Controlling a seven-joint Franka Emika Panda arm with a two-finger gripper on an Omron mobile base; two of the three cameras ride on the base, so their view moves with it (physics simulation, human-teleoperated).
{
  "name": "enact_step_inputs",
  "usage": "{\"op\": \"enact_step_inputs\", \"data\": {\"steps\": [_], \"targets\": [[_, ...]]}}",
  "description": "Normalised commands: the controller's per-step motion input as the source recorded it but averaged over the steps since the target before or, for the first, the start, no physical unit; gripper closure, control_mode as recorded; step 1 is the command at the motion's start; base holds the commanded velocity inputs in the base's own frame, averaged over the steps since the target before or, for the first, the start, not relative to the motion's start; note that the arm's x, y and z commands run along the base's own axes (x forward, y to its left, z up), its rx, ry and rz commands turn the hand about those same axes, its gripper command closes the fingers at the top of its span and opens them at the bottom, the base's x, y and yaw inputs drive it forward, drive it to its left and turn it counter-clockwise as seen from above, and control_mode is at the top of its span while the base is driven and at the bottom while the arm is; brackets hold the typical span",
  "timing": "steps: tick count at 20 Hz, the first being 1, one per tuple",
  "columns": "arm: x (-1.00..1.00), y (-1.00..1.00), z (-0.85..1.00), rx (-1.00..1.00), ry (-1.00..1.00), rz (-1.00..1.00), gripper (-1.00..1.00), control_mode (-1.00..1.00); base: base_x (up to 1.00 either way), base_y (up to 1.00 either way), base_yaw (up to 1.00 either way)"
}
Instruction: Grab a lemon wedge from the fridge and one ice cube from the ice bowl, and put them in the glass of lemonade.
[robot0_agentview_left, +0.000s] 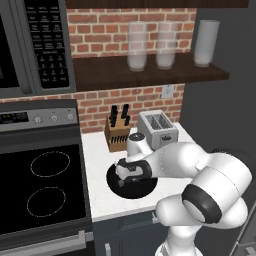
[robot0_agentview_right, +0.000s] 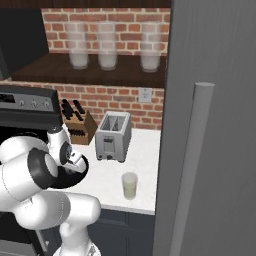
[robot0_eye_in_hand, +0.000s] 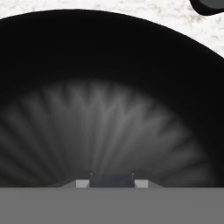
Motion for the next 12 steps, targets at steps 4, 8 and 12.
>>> {"op": "enact_step_inputs", "data": {"steps": [4,8,12], "targets": [[-0.14,-0.06,0.32,0.02,-0.03,-0.02,1.0,-1.0,0.0,0.0,0.0],[-0.54,-0.31,0.99,0.04,-0.25,-0.01,1.0,-1.0,0.0,0.0,0.0],[-0.8,-0.74,0.95,0.07,-0.22,-0.08,1.0,-1.0,0.0,0.0,0.0]]}}
